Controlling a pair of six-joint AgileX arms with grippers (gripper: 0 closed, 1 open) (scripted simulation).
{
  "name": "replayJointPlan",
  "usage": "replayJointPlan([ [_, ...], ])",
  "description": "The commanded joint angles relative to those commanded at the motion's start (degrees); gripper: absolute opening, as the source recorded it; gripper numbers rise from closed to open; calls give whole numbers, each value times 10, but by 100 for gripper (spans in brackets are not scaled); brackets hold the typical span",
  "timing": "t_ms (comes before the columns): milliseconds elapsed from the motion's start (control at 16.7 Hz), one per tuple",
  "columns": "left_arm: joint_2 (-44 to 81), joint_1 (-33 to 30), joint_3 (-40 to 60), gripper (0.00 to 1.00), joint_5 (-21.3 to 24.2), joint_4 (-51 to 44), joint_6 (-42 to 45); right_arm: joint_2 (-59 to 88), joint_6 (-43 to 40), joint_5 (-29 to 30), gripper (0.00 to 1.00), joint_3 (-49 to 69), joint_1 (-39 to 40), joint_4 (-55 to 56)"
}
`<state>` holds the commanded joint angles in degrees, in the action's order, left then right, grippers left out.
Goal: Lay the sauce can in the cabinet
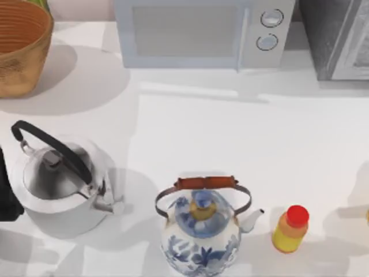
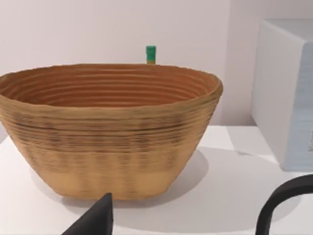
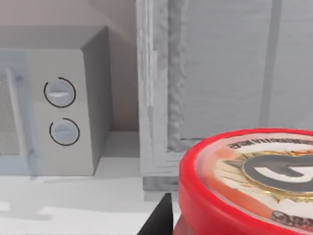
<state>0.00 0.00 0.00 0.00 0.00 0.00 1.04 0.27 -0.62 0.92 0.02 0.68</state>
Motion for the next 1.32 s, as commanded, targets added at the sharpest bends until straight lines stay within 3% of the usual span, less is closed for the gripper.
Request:
replayJointPlan([
  [420, 0, 0, 0, 100, 0, 0, 0, -8, -1, 5, 0, -9, 1, -6],
  [660, 0, 0, 0, 100, 0, 0, 0, 43, 2, 4, 0, 51, 18, -25],
  [900, 0, 0, 0, 100, 0, 0, 0, 163, 6, 23, 0, 205, 34, -71],
  [1320, 0, 0, 0, 100, 0, 0, 0, 434, 7, 73, 0, 597, 62, -176],
])
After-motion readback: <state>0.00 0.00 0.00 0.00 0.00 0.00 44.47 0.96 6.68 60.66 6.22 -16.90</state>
